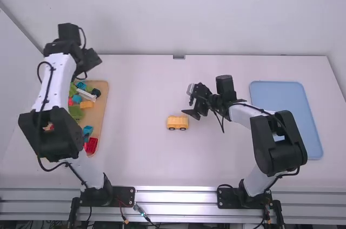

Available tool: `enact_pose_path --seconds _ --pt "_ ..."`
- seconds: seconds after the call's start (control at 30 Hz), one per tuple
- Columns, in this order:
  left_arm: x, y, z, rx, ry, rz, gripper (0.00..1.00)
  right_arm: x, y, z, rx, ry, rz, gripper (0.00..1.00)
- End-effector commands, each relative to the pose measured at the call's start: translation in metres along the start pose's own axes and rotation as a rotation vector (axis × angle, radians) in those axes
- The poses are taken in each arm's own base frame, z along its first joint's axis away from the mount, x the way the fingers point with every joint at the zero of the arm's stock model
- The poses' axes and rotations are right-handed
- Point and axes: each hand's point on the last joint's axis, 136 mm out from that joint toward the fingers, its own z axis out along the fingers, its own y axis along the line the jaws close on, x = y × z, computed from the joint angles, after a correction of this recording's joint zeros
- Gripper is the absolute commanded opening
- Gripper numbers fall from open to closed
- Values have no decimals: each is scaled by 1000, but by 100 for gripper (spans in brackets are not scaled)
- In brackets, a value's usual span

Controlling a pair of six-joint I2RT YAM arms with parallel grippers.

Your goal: Assemble lego blocks to make yellow taxi

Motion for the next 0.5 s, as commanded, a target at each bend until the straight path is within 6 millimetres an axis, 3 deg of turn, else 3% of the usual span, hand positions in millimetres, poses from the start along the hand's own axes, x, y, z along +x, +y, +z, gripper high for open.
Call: enact_pose_path --seconds 0.0,0.23,0.47 --pt "-3 18 8 8 48 -156 99 -11 -15 -5 60 -2 52 99" --pt "13 46 47 -47 171 -255 99 -7 -20 -5 88 20 67 99" --pt "33 50 76 -104 252 -338 99 -7 -20 -5 89 20 67 99"
